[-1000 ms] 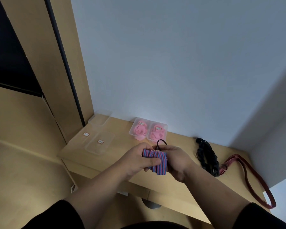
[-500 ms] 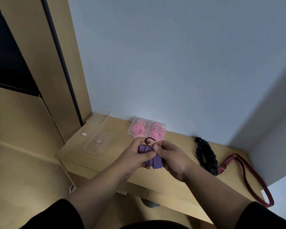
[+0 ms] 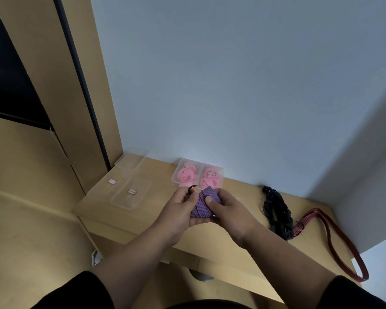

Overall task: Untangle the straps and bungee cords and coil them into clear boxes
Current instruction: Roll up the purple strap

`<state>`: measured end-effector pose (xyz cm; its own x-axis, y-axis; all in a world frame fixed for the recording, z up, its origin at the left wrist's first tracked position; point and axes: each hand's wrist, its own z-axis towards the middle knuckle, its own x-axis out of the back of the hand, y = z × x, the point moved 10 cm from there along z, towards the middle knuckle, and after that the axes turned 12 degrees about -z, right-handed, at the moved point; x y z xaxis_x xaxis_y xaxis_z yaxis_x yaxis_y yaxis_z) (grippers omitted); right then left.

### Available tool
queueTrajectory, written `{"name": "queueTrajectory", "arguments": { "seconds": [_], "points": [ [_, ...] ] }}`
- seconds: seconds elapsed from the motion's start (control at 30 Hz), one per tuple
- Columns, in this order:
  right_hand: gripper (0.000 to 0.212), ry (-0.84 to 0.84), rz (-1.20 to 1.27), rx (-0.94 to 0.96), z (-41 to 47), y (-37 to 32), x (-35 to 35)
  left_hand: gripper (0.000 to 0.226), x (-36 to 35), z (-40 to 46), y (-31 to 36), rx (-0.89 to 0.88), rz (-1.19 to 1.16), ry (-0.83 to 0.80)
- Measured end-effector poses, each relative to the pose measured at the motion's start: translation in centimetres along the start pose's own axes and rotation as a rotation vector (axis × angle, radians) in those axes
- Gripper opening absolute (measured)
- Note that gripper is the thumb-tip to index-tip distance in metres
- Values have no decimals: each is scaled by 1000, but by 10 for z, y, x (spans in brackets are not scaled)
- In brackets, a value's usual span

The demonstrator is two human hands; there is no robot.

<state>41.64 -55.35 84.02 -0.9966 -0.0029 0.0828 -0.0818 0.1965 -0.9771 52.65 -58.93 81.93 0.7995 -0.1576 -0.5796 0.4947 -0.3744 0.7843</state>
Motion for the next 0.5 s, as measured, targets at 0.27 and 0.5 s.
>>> {"name": "queueTrajectory", "arguments": {
  "seconds": [0.27,0.5],
  "points": [
    [19,79,-51,41,4,-3,4,21,-6,3,-3,-9,-88,-2],
    [22,62,126,-107,6,5,7,42,12,13,10,-94,251,70]
  ]
}}
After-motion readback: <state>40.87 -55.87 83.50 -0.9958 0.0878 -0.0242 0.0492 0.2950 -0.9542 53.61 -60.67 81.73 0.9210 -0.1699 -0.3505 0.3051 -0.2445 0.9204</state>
